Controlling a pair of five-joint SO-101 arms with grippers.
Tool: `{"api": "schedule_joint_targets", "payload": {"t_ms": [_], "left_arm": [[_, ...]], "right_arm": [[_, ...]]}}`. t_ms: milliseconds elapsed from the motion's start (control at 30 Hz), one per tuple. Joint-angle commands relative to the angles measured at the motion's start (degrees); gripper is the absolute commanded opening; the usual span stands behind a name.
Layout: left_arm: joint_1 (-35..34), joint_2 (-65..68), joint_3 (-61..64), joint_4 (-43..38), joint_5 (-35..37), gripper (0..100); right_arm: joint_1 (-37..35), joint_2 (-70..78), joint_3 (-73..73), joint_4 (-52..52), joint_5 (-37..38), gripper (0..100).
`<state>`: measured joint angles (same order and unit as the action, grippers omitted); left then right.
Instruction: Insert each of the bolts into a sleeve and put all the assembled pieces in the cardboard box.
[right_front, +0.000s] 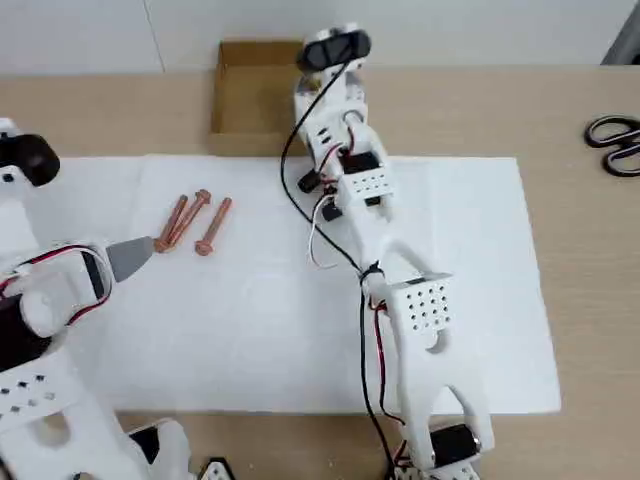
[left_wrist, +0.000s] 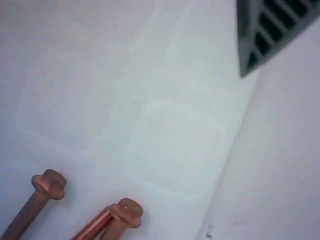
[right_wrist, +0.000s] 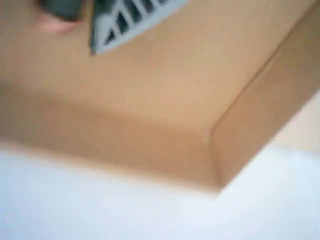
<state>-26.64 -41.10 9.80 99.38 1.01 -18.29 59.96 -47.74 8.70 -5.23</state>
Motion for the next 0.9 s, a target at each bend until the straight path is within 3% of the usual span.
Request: {"api": "schedule_joint_targets", "payload": {"t_ms": [0,233,500,633,867], "left_arm": [[0.00,-0.88,0.04,1.05,0.00,37],[0.00,-0.88,0.13,1.05,-0.18,37],[0.00,-0.79,0.13,1.05,-0.26,37],[0.09,-0.79,1.19,0.97,-0.35,37],[0.00,-0.79,6.73,0.97,-4.75,37]], "right_arm": [[1.63,-1.80,-5.36,4.53,-0.35,24.5],[3.21,-12.26,-10.20,37.85,-3.52,18.3],[1.63,-18.77,-10.46,61.49,-16.00,17.5],[-2.07,-18.42,-10.11,66.33,-22.42,17.5],[-6.73,-10.68,-10.46,60.35,-33.14,17.5]]}}
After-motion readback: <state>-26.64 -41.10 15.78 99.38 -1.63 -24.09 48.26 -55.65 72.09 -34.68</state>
